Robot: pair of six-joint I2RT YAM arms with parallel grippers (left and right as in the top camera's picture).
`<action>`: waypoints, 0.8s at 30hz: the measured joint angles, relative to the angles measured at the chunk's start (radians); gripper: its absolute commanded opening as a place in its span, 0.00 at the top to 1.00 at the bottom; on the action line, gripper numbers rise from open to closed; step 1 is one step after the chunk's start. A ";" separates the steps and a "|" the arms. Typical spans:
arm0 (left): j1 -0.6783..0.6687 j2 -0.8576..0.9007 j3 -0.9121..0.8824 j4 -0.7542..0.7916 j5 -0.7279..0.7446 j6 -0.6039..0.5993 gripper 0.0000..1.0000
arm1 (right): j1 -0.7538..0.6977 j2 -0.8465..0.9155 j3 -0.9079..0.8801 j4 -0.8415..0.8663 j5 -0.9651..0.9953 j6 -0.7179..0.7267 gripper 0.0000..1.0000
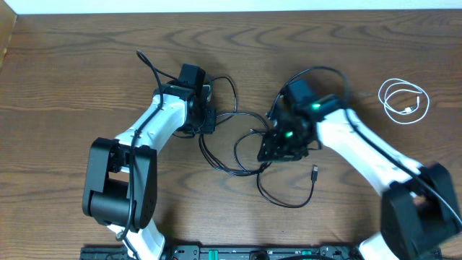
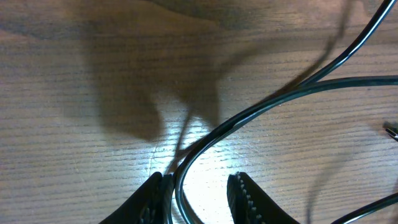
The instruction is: Untangle cables
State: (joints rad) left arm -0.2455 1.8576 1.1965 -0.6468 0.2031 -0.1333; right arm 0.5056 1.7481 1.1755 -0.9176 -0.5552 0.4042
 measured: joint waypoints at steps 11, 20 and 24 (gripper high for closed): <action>0.000 0.000 0.000 0.000 0.000 0.000 0.65 | 0.066 0.146 0.000 0.048 -0.010 0.214 0.70; 0.000 0.000 0.000 0.000 0.000 0.000 0.65 | 0.077 0.147 -0.042 0.108 0.006 0.303 0.76; 0.000 0.000 0.000 0.000 0.000 0.000 0.65 | 0.087 0.148 -0.087 0.192 -0.019 0.334 0.80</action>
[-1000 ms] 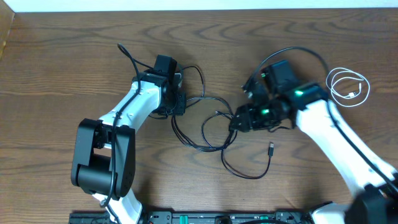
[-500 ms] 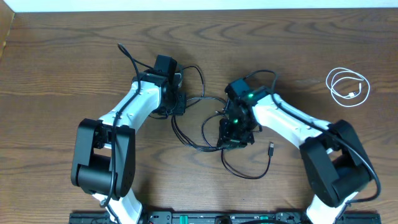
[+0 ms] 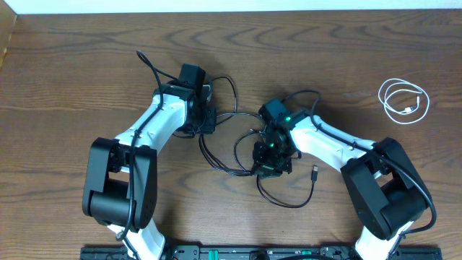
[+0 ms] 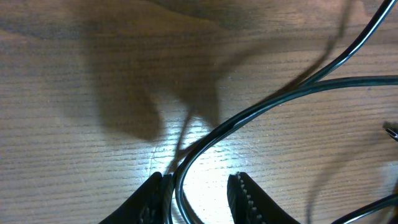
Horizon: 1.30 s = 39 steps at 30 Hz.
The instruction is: Untangle cables
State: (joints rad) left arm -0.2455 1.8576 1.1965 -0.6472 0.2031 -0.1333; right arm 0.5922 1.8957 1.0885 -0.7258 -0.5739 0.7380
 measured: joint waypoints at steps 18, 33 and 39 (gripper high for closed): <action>0.000 0.000 0.000 0.000 0.000 0.000 0.65 | -0.006 0.000 -0.150 0.335 -0.134 0.043 0.99; 0.000 0.000 0.000 -0.003 0.001 0.000 0.65 | -0.035 -0.231 -0.194 0.356 -0.198 -0.227 0.99; 0.029 0.000 0.000 -0.004 0.118 0.009 0.65 | -0.087 -0.483 -0.193 0.388 -0.203 -0.273 0.99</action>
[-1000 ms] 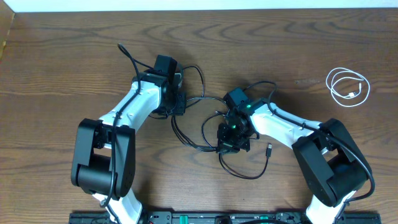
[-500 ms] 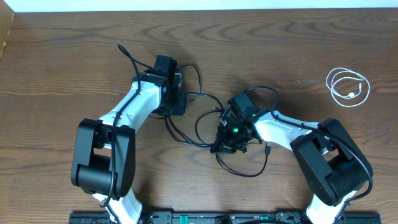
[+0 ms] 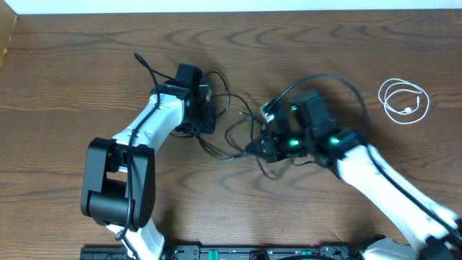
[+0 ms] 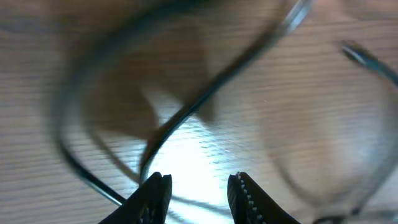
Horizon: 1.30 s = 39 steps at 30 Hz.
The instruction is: Untangle cables
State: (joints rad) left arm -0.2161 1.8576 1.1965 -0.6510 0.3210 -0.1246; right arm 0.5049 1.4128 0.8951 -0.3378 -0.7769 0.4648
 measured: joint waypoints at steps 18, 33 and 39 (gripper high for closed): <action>0.177 0.000 0.000 -0.011 0.661 0.107 0.55 | -0.135 -0.209 0.000 0.354 -0.148 -0.033 0.99; 0.157 0.000 0.000 -0.020 0.569 0.108 0.53 | -0.344 -0.237 -0.001 1.101 -0.315 0.257 0.99; 0.157 0.000 0.000 -0.020 0.563 0.108 0.53 | -0.456 -0.245 0.000 1.214 -0.306 0.428 0.99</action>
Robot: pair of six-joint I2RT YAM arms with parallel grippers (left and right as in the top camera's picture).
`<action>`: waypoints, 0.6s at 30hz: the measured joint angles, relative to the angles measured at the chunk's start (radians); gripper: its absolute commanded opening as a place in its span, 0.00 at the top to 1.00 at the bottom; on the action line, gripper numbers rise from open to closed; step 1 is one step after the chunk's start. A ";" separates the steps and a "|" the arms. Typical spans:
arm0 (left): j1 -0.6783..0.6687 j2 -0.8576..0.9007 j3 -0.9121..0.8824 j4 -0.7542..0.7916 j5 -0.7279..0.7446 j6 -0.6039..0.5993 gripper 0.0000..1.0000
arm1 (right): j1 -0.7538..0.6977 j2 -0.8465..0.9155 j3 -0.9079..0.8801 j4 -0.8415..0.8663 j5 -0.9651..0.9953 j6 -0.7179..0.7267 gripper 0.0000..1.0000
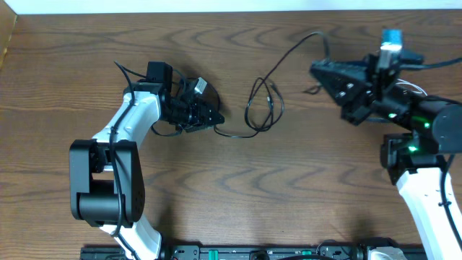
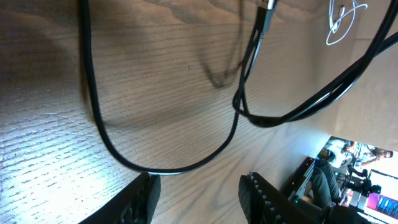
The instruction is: Untangle cables
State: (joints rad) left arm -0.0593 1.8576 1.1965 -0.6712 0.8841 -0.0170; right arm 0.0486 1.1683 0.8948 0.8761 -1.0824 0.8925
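Observation:
A black cable runs from just in front of my left gripper, through a couple of loose loops at the table's middle, and rises in an arc to my right gripper. The right gripper is raised high at the right and looks shut on the cable's upper stretch. In the left wrist view my left gripper is open and low over the wood. The black cable curves past just ahead of the fingertips, with nothing between them. A plug end hangs at the top.
A coiled white cable lies at the right, mostly hidden behind the raised right arm; it also shows far off as the white cable. The table's back edge runs along the top.
The right gripper has gone from low over the tangle at the centre to high at the right, the cable drawn out with it. The left gripper has shifted left; its jaws stand wider, with no cable between them.
At first the black cable lay in a tangle at the centre, a strand running between my left fingers, the right gripper over the tangle. It was then lower on the tangle, then pulling it rightward. Now the cable is spread into a long line with few loops.

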 measured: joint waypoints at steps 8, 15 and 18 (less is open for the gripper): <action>-0.039 0.000 0.000 0.000 -0.044 -0.002 0.53 | -0.083 0.000 0.000 -0.102 0.029 0.124 0.99; -0.168 0.000 0.000 0.023 -0.190 -0.077 0.54 | -0.090 0.000 0.000 -0.135 0.034 0.135 0.99; -0.223 0.000 0.000 0.067 -0.218 -0.144 0.53 | -0.090 0.000 0.000 -0.136 0.035 0.134 0.99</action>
State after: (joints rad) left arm -0.2825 1.8576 1.1965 -0.6044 0.6659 -0.1612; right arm -0.0410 1.1687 0.8948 0.7403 -1.0473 1.0267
